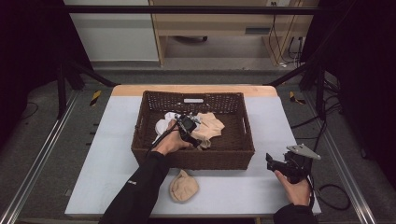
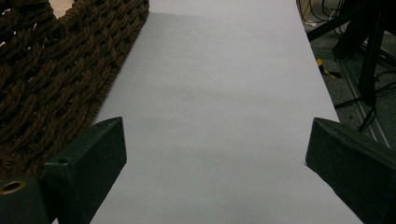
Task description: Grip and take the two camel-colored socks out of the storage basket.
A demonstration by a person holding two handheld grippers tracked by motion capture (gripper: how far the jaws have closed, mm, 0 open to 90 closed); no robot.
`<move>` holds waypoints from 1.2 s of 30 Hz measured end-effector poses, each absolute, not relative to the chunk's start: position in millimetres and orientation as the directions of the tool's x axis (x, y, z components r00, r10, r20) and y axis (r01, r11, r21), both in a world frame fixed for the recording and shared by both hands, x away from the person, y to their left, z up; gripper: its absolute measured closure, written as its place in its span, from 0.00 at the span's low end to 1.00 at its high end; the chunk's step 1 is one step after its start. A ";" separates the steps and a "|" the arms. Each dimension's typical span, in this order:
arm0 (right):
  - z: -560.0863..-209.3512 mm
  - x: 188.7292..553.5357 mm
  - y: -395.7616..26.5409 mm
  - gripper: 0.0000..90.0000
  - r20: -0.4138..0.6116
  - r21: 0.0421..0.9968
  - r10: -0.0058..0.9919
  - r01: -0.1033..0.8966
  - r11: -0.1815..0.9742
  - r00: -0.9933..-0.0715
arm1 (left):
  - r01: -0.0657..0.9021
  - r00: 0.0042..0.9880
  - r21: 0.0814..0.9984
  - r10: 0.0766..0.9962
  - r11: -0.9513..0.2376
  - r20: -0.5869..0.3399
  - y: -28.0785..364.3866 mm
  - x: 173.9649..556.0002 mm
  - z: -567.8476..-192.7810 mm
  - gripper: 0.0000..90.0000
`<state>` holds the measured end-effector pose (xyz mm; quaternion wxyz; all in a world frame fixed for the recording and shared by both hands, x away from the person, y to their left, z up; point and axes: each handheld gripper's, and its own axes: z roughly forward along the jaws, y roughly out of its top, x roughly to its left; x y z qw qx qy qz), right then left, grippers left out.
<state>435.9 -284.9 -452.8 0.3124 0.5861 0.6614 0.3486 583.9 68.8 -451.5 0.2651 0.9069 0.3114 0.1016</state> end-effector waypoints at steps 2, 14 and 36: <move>-453.0 436.0 -284.9 0.06 -0.006 0.827 0.993 0.558 0.071 -0.117 | 0.542 0.775 0.544 0.631 -0.640 -0.029 70.4 583.9 -452.4 0.54; -453.0 435.9 -284.9 0.06 -0.003 0.825 0.993 0.561 0.068 -0.115 | 0.539 0.799 0.517 0.598 -0.665 -0.064 71.0 578.3 -447.0 0.85; -452.3 435.5 -285.3 0.06 -0.001 0.829 0.994 0.557 0.062 -0.109 | 0.320 0.762 0.875 0.648 -0.364 -0.009 98.7 553.4 -387.7 0.88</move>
